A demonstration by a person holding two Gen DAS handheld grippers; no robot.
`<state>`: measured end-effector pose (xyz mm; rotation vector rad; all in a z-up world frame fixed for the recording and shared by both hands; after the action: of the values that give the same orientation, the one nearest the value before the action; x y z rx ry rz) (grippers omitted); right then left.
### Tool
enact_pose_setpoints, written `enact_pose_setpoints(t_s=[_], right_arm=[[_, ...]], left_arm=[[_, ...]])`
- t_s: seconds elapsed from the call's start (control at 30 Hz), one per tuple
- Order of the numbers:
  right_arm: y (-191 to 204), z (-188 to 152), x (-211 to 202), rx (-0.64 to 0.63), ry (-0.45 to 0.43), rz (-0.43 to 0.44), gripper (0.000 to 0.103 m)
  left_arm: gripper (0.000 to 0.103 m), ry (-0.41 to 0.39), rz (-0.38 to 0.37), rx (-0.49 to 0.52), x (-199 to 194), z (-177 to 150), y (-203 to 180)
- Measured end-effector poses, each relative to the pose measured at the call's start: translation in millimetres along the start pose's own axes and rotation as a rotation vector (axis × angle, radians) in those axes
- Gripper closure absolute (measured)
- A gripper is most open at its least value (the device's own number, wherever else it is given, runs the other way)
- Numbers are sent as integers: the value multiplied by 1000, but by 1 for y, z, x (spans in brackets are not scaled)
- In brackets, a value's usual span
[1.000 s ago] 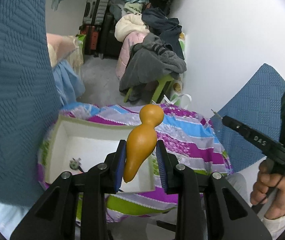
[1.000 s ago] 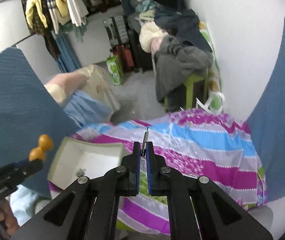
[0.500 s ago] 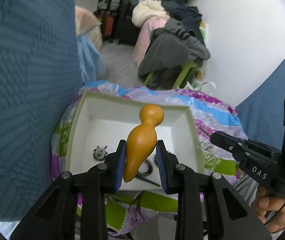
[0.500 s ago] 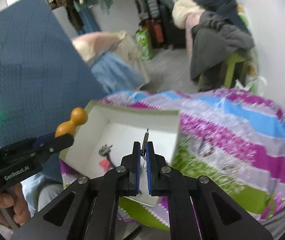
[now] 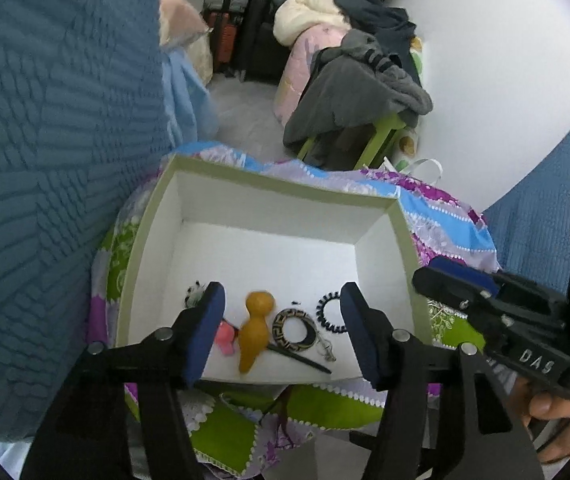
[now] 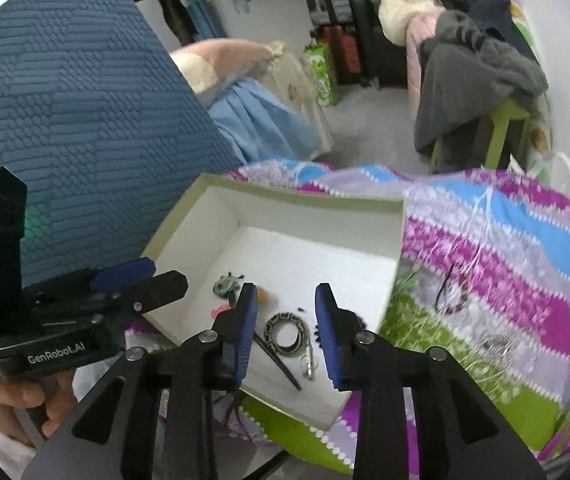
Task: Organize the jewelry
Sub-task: 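Carry the gourd pendant and chain into the white box and open both tools, then move both open tools back over the silver bangle and chain on the sheet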
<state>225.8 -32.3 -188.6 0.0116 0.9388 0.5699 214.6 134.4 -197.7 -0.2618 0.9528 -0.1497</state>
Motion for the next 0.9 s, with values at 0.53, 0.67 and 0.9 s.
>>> enact_pose_setpoints(t_s=[0.53, 0.67, 0.9], right_arm=[[-60, 11, -98, -43, -187, -106, 66], [-84, 1, -109, -30, -204, -157, 66], [-145, -31, -113, 55, -183, -233, 66]], left_arm=[[42, -124, -99, 49, -25, 18, -87], [43, -118, -140, 67, -19, 13, -114], [43, -59, -187, 108, 5, -3, -161]])
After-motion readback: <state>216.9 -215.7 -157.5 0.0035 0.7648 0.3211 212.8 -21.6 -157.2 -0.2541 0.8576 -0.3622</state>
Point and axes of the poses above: each gripper's, at about its wrist camera, not at the fingertips, and x roughly the way its jaws point, y to its left, z to its top, the point moved 3 cm from there along x, roughly the way its jaws point
